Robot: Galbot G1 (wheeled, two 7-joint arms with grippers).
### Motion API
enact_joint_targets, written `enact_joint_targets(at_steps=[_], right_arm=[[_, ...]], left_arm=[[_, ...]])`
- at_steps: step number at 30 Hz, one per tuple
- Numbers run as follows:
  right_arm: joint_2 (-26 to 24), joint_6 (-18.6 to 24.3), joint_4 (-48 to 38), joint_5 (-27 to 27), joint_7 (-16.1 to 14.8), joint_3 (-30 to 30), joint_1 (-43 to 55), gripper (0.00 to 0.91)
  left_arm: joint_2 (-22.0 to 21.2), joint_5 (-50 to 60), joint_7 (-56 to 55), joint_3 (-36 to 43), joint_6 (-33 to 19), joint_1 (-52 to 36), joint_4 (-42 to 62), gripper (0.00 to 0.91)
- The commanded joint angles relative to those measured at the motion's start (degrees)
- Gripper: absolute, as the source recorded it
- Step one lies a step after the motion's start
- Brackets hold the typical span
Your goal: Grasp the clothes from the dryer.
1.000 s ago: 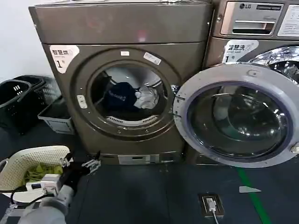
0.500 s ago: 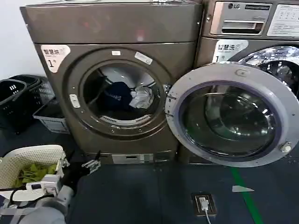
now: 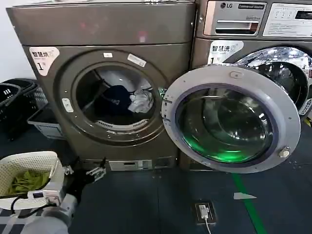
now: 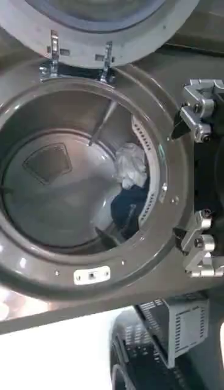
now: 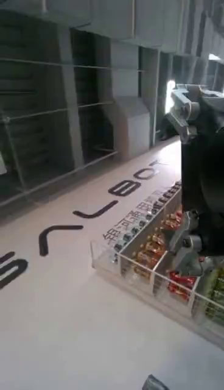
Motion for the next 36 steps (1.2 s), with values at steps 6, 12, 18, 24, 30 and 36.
enact_joint_targets(at_steps=[6,12,18,24,30,36], right_arm=[[0.1,1.0,-0.2,0.3,0.1,0.1,0.0,0.907],[0.2,1.7,-0.2,0.5,0.0,0.1,-0.1,0.907],[0.4,2.5,-0.2,0.6,-0.1,0.2,-0.3,0.907],[0.4,2.5,-0.3,0.9,-0.1,0.8,-0.7,0.907],[0.6,2.4,-0.3,0.9,0.1,1.0,-0.8,0.907],[0.6,2.4,-0.1,1.7,0.0,1.3,-1.0,0.907]], left_arm=[[0.0,0.1,0.2,0.2,0.0,-0.5,0.5,0.907],[0.0,0.1,0.2,0.5,0.0,-1.3,1.1,0.907],[0.2,0.1,0.4,1.1,-0.1,-2.3,1.7,0.907],[0.2,0.1,0.6,1.6,-0.2,-2.9,2.0,0.907],[0.3,0.4,0.8,2.6,-0.2,-3.3,2.1,0.907],[0.5,0.4,0.8,2.5,-0.3,-3.4,2.0,0.907]])
